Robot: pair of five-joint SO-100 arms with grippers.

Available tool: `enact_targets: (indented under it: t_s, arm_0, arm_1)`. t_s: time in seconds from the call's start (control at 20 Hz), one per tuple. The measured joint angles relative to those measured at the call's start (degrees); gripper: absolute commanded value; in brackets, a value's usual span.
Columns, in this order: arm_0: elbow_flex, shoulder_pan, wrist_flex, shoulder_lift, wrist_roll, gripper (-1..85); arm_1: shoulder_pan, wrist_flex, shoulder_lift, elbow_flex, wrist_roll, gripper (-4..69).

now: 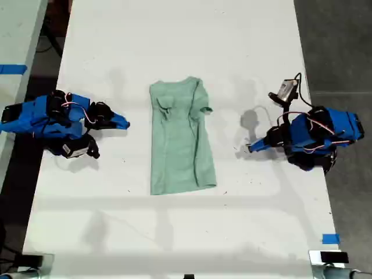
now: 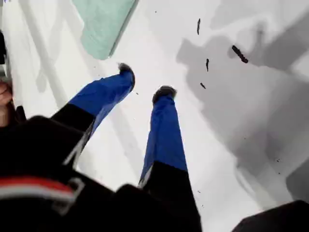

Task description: Fold t shirt

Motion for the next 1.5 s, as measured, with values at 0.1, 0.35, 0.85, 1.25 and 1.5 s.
enact_targets:
  t_s: [0.1, 0.35, 0.85, 1.25, 1.5]
  arm_0:
    - [0.0, 0.0, -0.2, 0.0, 0.0, -0.1]
    - [-0.2, 2.7, -0.4, 0.0, -1.2, -0.1]
    - [-48.3, 15.6, 12.6, -53.7, -16.2, -0.1]
    - [-96.8, 30.8, 9.4, -114.6, -9.1, 27.8]
    - [-104.0, 31.1, 15.4, -127.7, -15.6, 28.5]
  arm_1:
    - [1.2, -3.3, 0.4, 3.5, -1.0, 7.2]
    - [1.8, -6.3, 1.2, 11.3, -1.2, 7.2]
    - [3.5, -6.3, 1.2, 11.3, -1.6, 6.7]
    - [2.5, -6.3, 1.2, 11.3, -1.9, 9.0]
    - [1.8, -6.3, 1.2, 11.3, -1.9, 9.9]
